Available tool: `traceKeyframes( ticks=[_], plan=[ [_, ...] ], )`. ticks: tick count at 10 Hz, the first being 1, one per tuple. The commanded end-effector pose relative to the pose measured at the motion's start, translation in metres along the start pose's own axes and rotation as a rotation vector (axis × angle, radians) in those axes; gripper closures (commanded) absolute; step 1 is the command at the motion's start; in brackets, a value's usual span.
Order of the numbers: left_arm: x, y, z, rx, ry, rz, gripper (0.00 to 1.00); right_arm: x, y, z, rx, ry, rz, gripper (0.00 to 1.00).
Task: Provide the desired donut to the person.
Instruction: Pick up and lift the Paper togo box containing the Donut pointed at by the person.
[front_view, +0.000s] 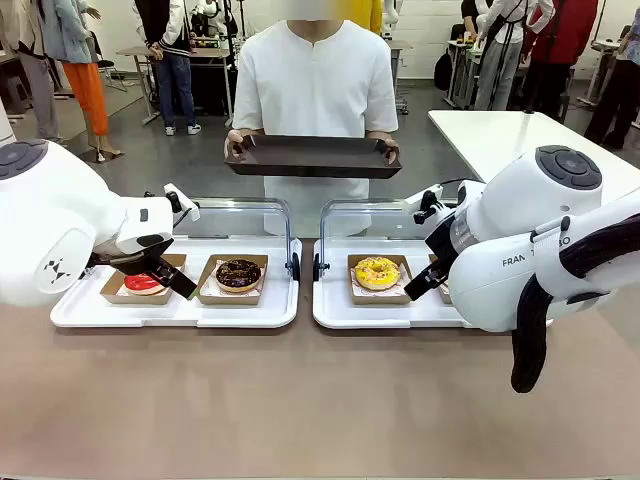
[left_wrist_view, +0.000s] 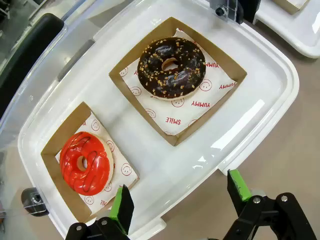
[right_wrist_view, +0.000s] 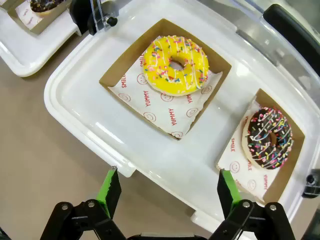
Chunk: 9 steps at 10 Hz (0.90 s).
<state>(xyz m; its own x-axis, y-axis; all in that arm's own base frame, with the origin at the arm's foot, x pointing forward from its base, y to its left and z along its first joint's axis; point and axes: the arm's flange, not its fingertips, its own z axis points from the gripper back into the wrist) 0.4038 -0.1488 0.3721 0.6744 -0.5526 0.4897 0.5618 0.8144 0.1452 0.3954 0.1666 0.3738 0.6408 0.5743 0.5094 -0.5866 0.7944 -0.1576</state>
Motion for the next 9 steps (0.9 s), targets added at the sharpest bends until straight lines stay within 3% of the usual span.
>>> traceKeyframes(
  ticks=[1,9],
  plan=[
    [-0.0001,-0.0001,0.0,0.0,0.0,0.0,0.0,0.0,0.0,0.0,0.0,0.0,0.0,0.0],
    [-0.0001,-0.0001,0.0,0.0,0.0,0.0,0.0,0.0,0.0,0.0,0.0,0.0,0.0,0.0]
  ],
)
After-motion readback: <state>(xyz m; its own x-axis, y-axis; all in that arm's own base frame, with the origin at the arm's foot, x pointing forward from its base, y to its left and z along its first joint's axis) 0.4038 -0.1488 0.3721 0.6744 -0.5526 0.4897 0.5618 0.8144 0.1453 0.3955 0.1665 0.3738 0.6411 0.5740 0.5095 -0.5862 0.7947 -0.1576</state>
